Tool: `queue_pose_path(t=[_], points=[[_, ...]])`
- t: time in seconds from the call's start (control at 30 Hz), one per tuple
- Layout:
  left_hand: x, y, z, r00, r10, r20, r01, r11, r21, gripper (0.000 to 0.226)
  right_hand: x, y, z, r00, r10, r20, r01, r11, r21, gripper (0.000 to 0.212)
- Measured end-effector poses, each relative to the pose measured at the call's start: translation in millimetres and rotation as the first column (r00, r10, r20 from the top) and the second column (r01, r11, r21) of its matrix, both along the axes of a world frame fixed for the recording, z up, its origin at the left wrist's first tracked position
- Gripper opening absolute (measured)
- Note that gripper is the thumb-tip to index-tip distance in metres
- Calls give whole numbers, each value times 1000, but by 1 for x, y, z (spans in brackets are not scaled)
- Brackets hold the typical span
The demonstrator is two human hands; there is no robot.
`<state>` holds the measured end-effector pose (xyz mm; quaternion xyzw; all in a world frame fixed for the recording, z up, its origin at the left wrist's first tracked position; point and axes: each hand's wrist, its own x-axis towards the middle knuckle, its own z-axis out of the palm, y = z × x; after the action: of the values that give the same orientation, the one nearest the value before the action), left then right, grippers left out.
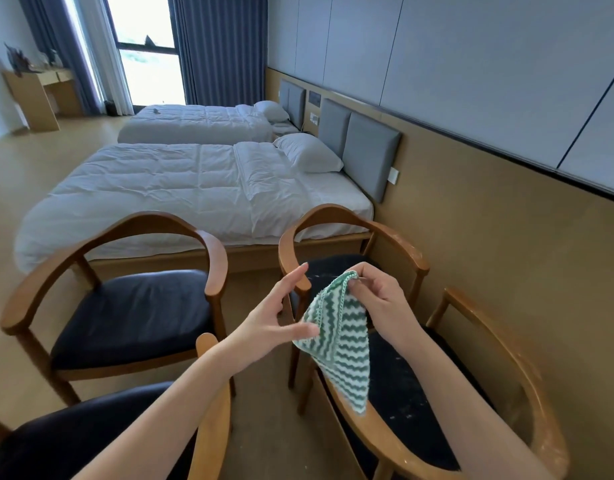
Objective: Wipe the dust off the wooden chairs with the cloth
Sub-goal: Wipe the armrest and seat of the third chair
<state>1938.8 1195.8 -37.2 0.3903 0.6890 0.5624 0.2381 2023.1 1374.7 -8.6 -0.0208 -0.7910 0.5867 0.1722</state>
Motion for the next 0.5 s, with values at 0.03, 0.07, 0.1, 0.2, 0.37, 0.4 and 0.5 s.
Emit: queue_pose_path(t=[0.03, 0.07, 0.1, 0.2, 0.37, 0.4, 0.5], points=[[2, 3, 2, 997, 0, -73, -1, 1000, -4, 99, 0, -3, 0, 1000, -8, 12, 8, 1000, 13, 14], [5, 7, 3, 989, 15, -150, -16, 1000, -8, 98, 0, -6, 1, 1000, -22, 19, 21, 999, 33, 14], [9, 11, 5, 974, 43, -223, -45, 999, -5, 95, 0, -8, 1, 999, -43, 20, 41, 997, 64, 14], [18, 22, 10, 940, 190, -282, -180, 982, 64, 72, 1, -11, 0, 993, -115, -5, 114, 976, 184, 12], [18, 31, 13, 951, 213, -224, -219, 976, -6, 46, 4, -10, 3, 984, -176, -20, 176, 971, 162, 9], [17, 31, 12, 949, 200, -242, -213, 977, -31, 39, 5, -9, 4, 984, -177, -35, 180, 969, 168, 10], [10, 29, 10, 955, 169, -243, -186, 981, -49, 15, 8, -6, 7, 989, -147, -26, 149, 973, 173, 12]])
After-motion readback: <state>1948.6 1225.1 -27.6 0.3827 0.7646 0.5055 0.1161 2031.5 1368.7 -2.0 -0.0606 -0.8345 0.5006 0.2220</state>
